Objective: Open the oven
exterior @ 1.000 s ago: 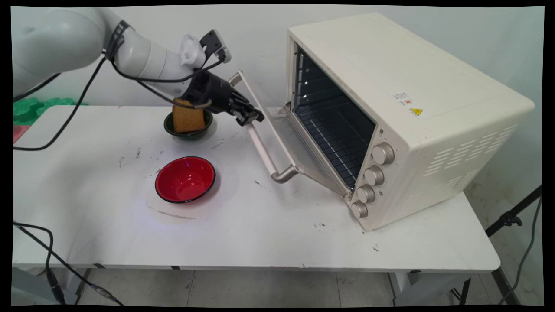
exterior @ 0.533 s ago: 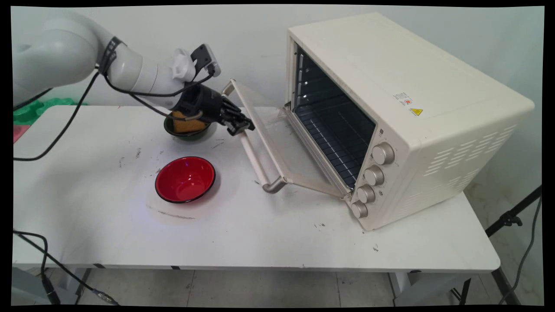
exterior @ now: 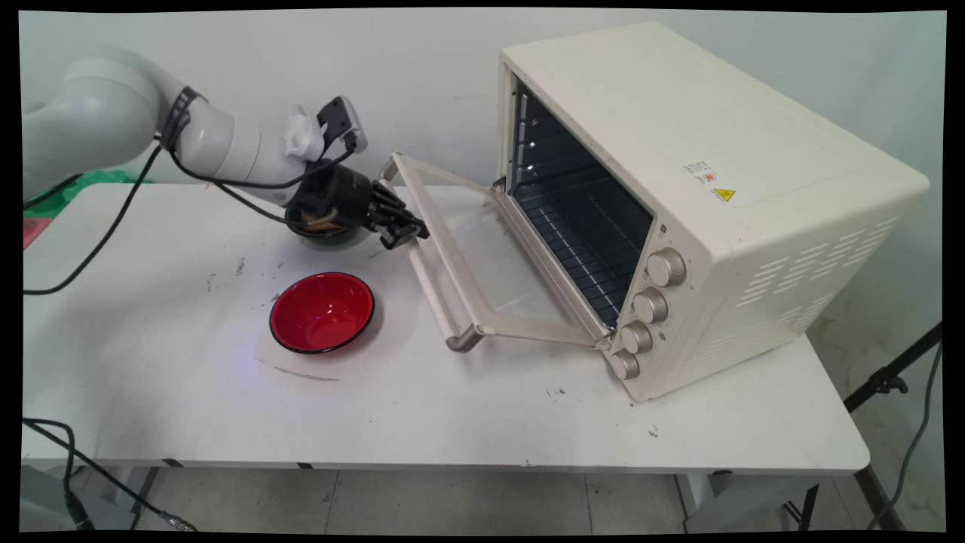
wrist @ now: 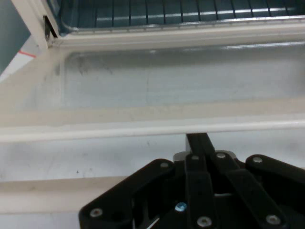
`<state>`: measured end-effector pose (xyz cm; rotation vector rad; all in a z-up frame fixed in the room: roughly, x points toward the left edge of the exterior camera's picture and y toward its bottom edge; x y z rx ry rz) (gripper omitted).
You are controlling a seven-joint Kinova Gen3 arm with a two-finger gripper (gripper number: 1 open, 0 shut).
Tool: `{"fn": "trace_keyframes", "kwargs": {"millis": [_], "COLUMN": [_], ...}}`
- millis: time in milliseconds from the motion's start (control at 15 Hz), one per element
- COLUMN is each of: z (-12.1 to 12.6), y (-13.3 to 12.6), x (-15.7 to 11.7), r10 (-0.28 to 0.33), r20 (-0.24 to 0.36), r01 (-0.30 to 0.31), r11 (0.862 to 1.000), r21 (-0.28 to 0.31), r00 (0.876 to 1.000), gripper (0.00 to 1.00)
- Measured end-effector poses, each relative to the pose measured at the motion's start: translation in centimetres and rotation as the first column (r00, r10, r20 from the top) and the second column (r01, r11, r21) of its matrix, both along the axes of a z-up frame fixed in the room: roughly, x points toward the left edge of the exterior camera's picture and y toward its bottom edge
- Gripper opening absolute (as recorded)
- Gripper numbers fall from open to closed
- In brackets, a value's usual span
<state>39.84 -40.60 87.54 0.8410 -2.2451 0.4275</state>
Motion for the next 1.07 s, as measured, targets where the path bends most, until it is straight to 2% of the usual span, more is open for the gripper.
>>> {"fn": "trace_keyframes", "kwargs": {"millis": [667, 1067], "z": [-3.4, -3.7], "y": [0.8, 1.3], "x": [2.1, 3.5], "r10": [-0.034, -0.057], "r20": [0.004, -0.009], "r01": [0.034, 0.057], "r11": [0.999, 0.998], "r21": [-0.007, -0.022], "r00": [0.999, 0.998], "gripper": [0.0, 0.0]}}
